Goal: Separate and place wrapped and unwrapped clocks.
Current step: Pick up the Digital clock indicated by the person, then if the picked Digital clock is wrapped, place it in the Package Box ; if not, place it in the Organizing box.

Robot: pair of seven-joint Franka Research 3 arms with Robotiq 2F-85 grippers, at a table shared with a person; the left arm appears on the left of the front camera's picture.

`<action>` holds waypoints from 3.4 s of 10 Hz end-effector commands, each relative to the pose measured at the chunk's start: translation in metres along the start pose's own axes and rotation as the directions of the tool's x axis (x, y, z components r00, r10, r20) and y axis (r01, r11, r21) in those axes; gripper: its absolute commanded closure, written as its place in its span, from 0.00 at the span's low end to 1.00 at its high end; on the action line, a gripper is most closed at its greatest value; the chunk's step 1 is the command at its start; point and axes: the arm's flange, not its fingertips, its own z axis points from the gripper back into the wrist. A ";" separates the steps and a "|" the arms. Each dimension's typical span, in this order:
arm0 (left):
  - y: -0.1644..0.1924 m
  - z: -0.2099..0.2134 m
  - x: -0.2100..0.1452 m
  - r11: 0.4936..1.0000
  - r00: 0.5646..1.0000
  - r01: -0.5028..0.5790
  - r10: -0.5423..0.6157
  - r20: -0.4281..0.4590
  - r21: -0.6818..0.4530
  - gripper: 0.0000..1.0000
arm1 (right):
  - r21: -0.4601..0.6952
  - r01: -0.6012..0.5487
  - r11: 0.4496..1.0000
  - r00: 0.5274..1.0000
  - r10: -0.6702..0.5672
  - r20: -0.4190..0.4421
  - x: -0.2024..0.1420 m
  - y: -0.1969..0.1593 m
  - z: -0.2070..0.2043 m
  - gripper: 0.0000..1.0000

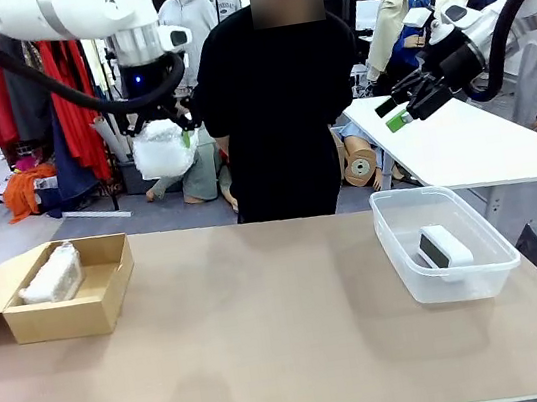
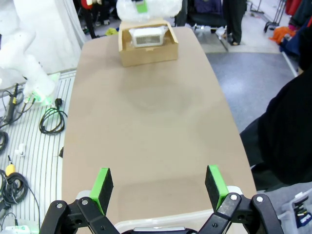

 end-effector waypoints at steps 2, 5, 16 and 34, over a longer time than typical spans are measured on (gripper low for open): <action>-0.015 0.017 0.004 0.998 0.998 0.048 -0.049 0.050 0.037 1.00 | -0.002 -0.003 1.000 1.000 0.003 0.003 0.001 0.000 0.001 0.00; -0.012 0.015 0.000 1.000 0.999 0.029 -0.029 0.037 0.012 1.00 | -0.002 -0.003 1.000 1.000 0.003 0.003 0.001 0.000 0.001 0.00; -0.012 0.015 0.000 1.000 0.999 0.029 -0.029 0.037 0.012 1.00 | -0.002 -0.003 1.000 1.000 0.003 0.003 0.001 0.000 0.001 0.00; 0.162 -0.119 -0.044 0.966 0.996 -0.038 0.057 -0.067 0.257 1.00 | -0.002 -0.003 1.000 1.000 0.003 0.003 0.001 0.000 0.001 0.00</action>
